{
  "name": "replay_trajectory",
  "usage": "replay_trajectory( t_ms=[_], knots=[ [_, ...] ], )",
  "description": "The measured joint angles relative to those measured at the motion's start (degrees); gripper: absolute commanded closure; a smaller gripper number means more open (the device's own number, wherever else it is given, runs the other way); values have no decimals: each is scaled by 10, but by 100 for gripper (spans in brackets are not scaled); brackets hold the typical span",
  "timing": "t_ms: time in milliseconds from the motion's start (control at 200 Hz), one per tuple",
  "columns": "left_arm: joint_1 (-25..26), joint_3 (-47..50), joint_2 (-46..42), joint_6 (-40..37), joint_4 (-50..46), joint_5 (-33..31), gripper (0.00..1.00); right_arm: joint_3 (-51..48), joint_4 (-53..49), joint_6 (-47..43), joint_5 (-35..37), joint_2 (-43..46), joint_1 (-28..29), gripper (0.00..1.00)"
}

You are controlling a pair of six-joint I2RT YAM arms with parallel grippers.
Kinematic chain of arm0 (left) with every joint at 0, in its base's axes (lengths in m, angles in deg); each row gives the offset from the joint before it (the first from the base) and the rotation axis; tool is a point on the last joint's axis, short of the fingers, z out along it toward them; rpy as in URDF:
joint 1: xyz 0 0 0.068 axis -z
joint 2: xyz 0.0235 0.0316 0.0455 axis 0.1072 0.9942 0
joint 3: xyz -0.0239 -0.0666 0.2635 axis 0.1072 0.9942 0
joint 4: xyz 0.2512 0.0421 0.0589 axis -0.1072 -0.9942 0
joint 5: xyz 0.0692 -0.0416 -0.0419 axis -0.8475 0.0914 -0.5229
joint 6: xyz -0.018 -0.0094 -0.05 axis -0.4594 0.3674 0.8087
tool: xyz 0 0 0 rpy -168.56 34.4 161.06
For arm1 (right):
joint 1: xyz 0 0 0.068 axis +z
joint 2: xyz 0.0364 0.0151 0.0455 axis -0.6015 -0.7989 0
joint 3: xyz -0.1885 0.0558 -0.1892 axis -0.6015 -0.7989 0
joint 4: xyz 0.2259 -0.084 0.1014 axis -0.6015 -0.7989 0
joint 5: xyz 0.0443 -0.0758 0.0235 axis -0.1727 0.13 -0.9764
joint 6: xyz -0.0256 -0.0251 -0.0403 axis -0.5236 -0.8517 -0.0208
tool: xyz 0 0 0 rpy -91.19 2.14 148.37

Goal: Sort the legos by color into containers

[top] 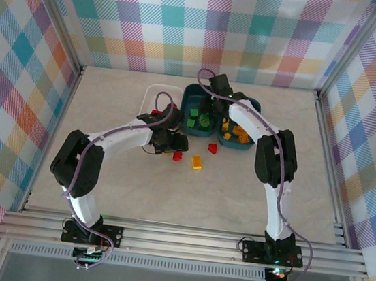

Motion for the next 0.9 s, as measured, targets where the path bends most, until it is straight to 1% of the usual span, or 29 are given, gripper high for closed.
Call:
replay_trajectory(
  t_ms=[50, 125, 185, 300, 410, 585, 905],
  knots=[
    [2, 0, 7, 0, -4, -6, 31, -5, 3, -3, -2, 11, 2, 37],
    [7, 0, 13, 1, -9, -15, 31, -41, 10, -3, -5, 46, 5, 36],
    [11, 0, 17, 1, -7, -17, 32, -83, 17, -2, -9, 86, 5, 35],
    [16, 0, 33, 6, 5, -16, 38, -175, 35, 2, -14, 174, 8, 35],
    [18, 0, 52, 6, 16, -14, 38, -240, 49, 7, -14, 241, 8, 35],
    [24, -1, 79, 7, 25, -14, 40, -308, 59, 14, -12, 298, 8, 35],
    [26, -20, 99, 17, 30, -22, 61, -395, 62, 30, -15, 348, 8, 35]
  ],
)
